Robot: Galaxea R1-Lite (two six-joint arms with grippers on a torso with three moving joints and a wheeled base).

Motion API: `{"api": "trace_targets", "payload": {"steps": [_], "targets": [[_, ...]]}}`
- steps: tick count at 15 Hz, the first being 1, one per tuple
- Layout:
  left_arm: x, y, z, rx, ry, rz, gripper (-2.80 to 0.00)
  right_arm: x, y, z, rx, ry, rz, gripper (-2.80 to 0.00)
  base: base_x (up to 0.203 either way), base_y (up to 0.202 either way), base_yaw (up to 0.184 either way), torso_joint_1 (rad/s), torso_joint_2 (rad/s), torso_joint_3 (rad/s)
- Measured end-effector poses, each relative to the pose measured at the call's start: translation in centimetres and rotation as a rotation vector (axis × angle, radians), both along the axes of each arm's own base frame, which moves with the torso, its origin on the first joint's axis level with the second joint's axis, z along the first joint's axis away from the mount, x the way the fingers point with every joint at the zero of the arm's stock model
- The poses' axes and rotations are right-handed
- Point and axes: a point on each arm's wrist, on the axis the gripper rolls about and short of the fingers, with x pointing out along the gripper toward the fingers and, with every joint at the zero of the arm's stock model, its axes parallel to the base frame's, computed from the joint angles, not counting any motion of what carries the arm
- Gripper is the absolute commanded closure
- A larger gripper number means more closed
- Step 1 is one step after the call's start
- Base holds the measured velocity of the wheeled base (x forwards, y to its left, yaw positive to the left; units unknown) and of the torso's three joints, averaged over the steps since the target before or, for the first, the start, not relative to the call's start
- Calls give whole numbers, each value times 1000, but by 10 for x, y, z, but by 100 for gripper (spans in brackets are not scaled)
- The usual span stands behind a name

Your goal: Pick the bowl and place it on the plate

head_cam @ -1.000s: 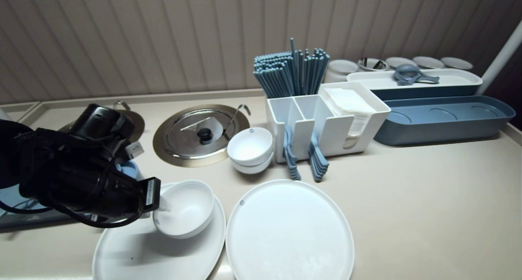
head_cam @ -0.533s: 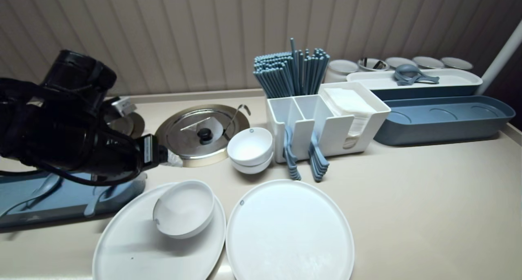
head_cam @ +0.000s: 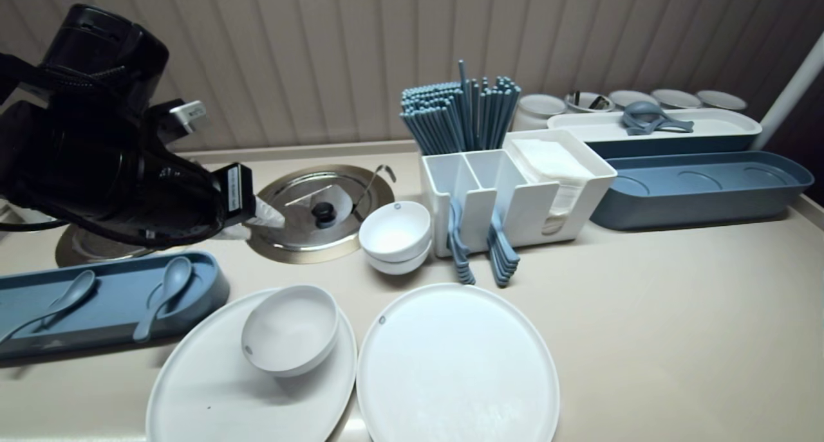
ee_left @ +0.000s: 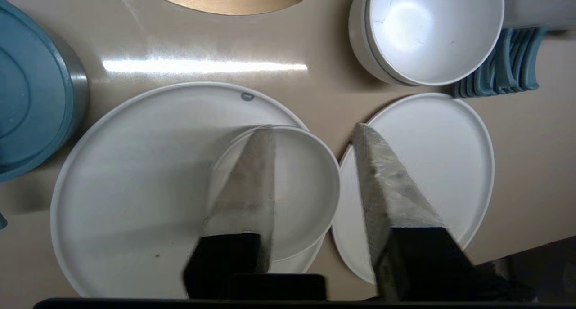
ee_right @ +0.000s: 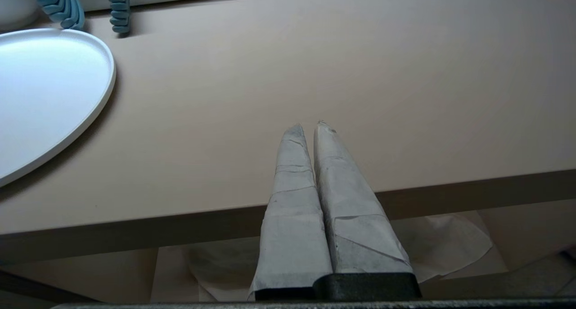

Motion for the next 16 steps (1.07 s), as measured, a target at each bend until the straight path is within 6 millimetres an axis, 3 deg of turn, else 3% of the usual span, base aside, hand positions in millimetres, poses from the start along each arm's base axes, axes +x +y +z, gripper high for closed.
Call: {"api": "trace_targets", "payload": {"steps": [7,11,12,16], "targets": [[13,-46,13,60,-124,-220,0,0,0,0,0,0,0,0,0,0,0,0,0,0],[34,-79,4,155,-202,-369,0,0,0,0,0,0,0,0,0,0,0,0,0,0],[39,-85,3,172,-238,-401,-280,0,0,0,0,0,0,0,0,0,0,0,0,0],[51,-104,-11,272,-307,-519,-280,0,0,0,-1,0,1,0,0,0,0,0,0,0]]}}
